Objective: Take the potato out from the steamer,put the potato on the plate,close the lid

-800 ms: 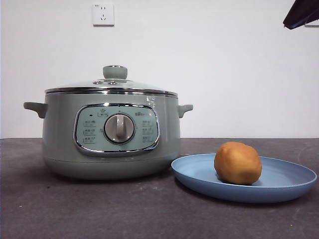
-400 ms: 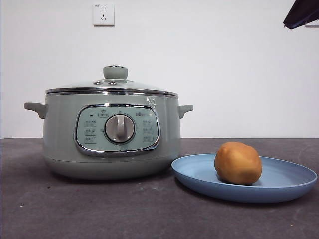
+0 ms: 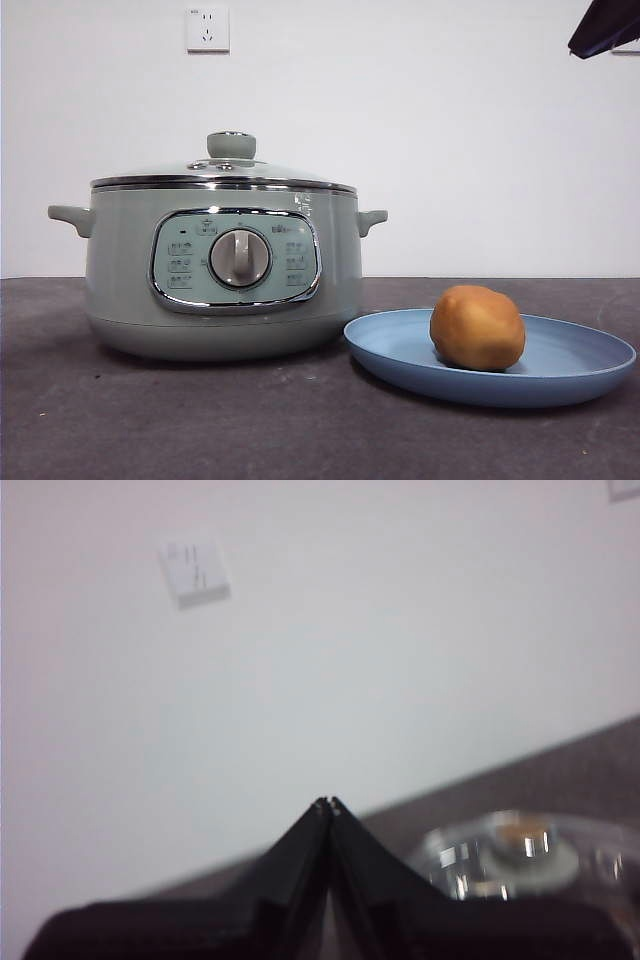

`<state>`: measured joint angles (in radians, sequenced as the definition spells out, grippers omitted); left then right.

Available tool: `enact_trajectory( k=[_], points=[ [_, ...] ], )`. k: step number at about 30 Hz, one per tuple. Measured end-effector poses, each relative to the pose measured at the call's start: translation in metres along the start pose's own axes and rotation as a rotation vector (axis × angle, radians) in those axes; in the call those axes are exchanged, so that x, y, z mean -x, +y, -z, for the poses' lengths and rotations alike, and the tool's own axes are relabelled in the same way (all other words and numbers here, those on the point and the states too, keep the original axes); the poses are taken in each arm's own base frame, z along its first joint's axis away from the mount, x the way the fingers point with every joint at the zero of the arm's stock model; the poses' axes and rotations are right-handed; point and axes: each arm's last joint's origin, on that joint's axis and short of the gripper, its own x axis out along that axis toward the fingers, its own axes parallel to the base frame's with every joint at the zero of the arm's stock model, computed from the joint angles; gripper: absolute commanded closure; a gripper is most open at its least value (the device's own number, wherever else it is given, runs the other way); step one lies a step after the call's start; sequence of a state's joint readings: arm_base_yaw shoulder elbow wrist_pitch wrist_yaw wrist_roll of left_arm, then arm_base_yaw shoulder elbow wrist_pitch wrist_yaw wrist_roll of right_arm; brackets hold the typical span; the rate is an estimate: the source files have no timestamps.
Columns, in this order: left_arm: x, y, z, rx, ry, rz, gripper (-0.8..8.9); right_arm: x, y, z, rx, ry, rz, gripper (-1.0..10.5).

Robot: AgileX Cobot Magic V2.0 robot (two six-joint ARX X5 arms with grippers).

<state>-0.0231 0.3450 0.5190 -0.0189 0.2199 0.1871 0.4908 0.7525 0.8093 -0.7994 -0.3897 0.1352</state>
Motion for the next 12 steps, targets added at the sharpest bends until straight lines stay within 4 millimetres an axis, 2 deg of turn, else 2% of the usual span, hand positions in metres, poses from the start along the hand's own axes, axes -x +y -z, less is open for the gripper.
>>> enact_trajectory(
  k=[2, 7, 12],
  points=[
    [0.003, -0.004, 0.026, 0.032, 0.044, -0.024, 8.17, 0.0, 0.0, 0.0, 0.0, 0.0, 0.0, 9.5],
    [0.011, -0.013, 0.072, 0.089, 0.113, -0.04, 8.17, 0.0, 0.0, 0.0, 0.0, 0.0, 0.0, 9.5],
    [0.017, -0.02, 0.101, 0.118, 0.137, -0.041, 8.17, 0.0, 0.0, 0.0, 0.0, 0.0, 0.0, 9.5]
  ],
)
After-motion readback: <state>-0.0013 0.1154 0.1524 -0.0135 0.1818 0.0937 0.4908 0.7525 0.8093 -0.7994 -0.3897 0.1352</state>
